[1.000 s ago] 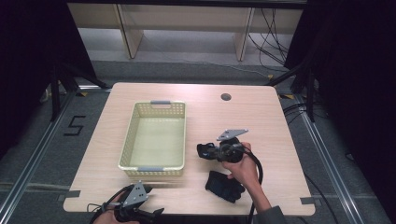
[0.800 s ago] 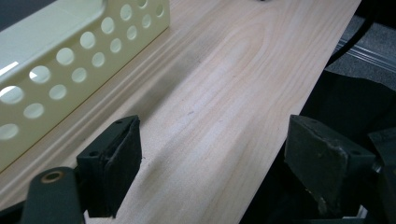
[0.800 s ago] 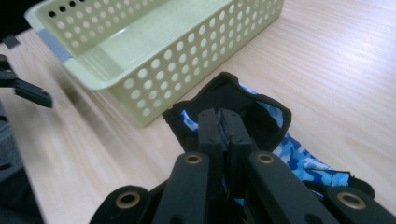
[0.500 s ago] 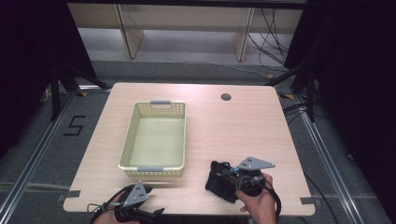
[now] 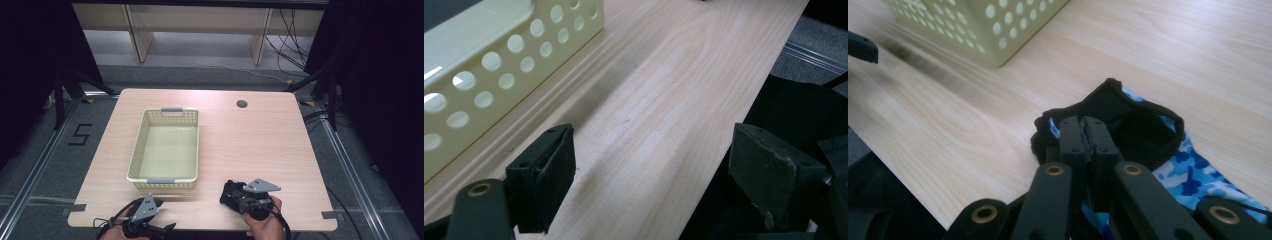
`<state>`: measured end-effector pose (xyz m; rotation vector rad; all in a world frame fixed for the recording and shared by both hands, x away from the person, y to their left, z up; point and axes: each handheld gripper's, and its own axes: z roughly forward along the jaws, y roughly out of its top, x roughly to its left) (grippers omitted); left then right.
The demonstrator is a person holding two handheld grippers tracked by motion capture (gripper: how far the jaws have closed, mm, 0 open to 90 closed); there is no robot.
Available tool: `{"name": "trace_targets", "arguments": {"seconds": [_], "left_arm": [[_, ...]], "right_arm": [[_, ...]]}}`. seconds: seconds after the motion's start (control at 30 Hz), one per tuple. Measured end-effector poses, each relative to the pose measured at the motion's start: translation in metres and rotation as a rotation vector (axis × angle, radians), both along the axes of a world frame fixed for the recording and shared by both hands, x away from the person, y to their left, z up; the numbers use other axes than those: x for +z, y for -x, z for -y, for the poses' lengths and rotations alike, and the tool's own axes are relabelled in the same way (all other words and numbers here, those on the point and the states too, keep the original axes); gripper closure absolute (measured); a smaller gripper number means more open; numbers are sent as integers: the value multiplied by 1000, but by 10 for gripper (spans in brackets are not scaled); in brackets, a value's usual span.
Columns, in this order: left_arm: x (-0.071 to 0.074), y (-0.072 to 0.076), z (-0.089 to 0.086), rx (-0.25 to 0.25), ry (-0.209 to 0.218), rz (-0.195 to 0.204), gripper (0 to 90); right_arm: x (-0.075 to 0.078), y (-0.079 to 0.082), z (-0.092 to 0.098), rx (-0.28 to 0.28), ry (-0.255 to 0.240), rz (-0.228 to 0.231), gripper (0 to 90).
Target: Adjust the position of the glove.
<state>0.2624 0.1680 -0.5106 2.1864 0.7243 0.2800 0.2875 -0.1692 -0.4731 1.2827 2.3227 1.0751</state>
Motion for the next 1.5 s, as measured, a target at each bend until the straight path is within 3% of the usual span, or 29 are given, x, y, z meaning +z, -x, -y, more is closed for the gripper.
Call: {"name": "trace_targets", "arguments": {"seconds": [0.17, 0.2, 0.3, 0.37, 0.43, 0.5, 0.57, 0.6, 0.63, 0.67, 0.7, 0.73, 0.77, 0.93, 1.17, 1.3, 1.37, 1.5], "left_arm": [[1, -1, -1, -19, -11, 22, 184], [0, 0, 0, 0, 0, 3, 184], [1, 0, 0, -10, -6, 11, 184], [1, -1, -1, -21, -14, 20, 184], [1, 0, 0, -15, -16, 1, 184], [2, -1, -1, -28, -27, 22, 184], [1, 0, -1, -18, -11, 16, 184], [1, 0, -1, -15, -9, 14, 184], [1, 0, 0, -13, -9, 10, 184], [1, 0, 0, -13, -8, 12, 184], [1, 0, 0, -13, -8, 12, 184], [1, 0, 0, -18, -9, 13, 184], [1, 0, 0, -18, -9, 13, 184], [1, 0, 0, -14, -15, 1, 184], [1, 0, 0, -14, -15, 2, 184], [0, -1, 1, -14, -18, -1, 184], [1, -1, 0, -21, -30, 11, 184], [1, 0, 0, -13, -15, 1, 184]], "right_arm": [[-10, -1, -12, 29, 51, -9, 882], [-13, -1, -13, 37, 50, -16, 875], [-17, 1, -15, 33, 41, -42, 848], [-17, 1, -14, 39, 45, -37, 834], [-17, 2, -9, 42, 33, -25, 791], [-15, 2, -7, 56, 14, -10, 771], [-8, 5, 0, 29, -22, -2, 746], [-2, 5, 10, -2, -36, 25, 702], [1, 5, 18, -24, -39, 24, 682], [3, 7, 25, -89, -71, -9, 663], [3, 7, 25, -89, -71, -9, 663], [3, 4, 42, -113, -88, 13, 629], [3, 4, 42, -113, -88, 13, 629], [-6, 6, 58, -179, -83, -48, 513], [-16, 0, 63, -197, -113, -86, 462], [-23, -6, 63, -206, -89, -109, 448], [-24, -9, 60, -198, -70, -109, 443], [-27, -12, 53, -166, -34, -115, 467]]}}
